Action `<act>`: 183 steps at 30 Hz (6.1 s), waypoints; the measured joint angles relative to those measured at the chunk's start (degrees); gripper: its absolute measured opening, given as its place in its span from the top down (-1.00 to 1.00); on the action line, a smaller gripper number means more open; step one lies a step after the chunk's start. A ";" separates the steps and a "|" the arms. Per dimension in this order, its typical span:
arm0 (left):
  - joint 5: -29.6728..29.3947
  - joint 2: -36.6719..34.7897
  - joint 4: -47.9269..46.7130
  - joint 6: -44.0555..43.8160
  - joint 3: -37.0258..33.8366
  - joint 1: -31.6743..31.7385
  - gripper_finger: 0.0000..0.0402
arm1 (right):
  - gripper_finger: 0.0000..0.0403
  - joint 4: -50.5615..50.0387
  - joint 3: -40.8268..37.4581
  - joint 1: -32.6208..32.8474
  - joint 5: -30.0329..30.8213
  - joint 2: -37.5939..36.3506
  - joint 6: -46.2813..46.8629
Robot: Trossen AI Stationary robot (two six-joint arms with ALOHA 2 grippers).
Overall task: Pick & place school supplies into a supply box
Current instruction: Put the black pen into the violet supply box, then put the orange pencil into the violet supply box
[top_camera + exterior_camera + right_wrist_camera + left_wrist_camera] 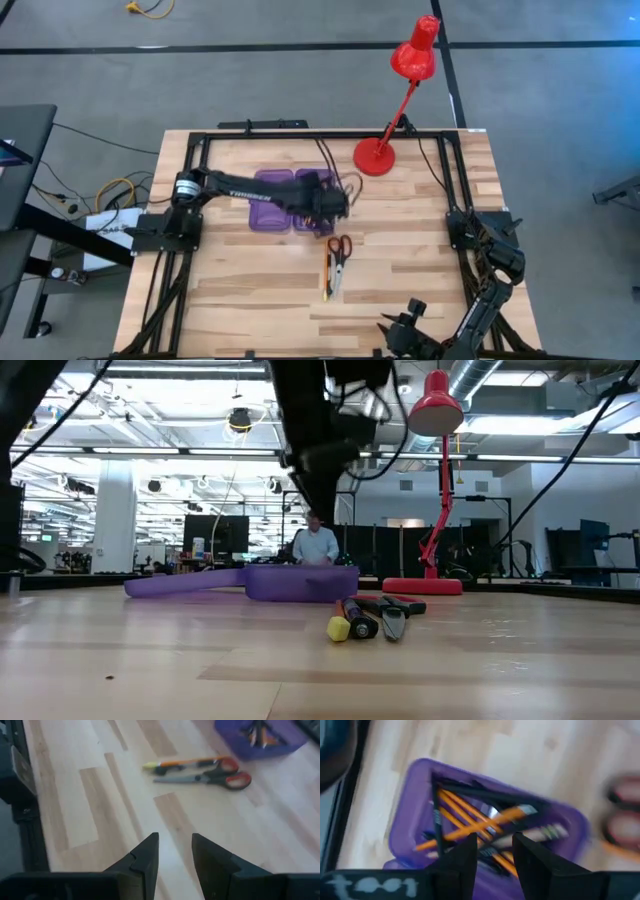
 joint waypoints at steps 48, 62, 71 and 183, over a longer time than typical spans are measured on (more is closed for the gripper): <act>-34.68 -0.48 -17.12 -55.47 -22.87 -57.70 0.44 | 0.45 24.73 0.26 -36.31 -29.76 0.00 -27.23; -35.19 -0.48 -19.60 -60.86 -22.86 -60.52 0.44 | 0.44 27.39 -4.48 -36.93 -30.78 2.09 -23.44; -35.14 -0.48 -19.58 -61.52 -22.86 -60.57 0.44 | 0.37 27.51 -4.55 -37.37 -32.77 2.73 -23.30; -34.20 -0.48 -8.11 -25.15 -22.82 -48.72 0.48 | 0.79 6.47 14.95 -24.65 1.04 3.34 -29.94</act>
